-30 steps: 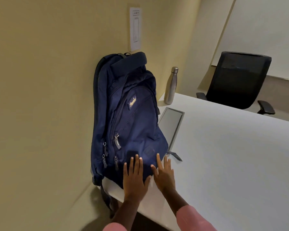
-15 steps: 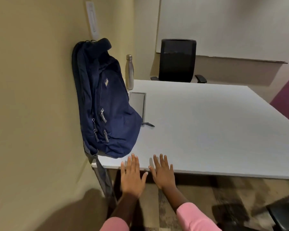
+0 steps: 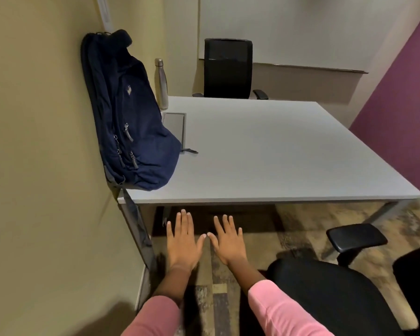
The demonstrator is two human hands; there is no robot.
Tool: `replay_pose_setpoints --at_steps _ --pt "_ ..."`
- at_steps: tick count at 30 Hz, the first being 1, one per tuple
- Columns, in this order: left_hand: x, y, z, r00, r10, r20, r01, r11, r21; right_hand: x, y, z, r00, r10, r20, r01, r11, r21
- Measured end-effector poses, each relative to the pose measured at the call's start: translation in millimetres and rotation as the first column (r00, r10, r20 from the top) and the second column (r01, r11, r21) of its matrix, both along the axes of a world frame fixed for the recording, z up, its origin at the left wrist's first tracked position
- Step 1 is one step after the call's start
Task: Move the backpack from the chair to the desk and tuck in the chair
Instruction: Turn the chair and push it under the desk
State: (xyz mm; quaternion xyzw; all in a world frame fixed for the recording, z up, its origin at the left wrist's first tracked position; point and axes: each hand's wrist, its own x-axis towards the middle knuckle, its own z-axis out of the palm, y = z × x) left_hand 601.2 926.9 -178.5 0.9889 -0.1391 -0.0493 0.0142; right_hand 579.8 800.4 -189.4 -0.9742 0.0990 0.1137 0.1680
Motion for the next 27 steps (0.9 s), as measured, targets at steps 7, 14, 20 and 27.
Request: replay_pose_setpoints --at_steps 7,14,20,27 --pt "-81 -18 -4 0.997 0.074 -0.015 -0.074 0.997 -0.017 -75 -18 -6 0.998 0.069 0.002 -0.069 0.998 -0.005" --pt "-168 -33 -13 0.994 0.102 -0.045 -0.102 0.995 0.015 -157 -33 -20 0.993 0.11 -0.047 -0.11 0.994 0.0" --pt "-221 -35 -14 0.995 0.087 -0.046 -0.086 0.996 0.038 -208 -42 -20 0.993 0.108 -0.054 -0.108 0.994 0.0" --pt "-276 -36 -13 0.999 0.045 -0.026 -0.044 0.998 0.046 -259 -41 -17 0.996 0.086 -0.036 -0.086 0.996 0.018"
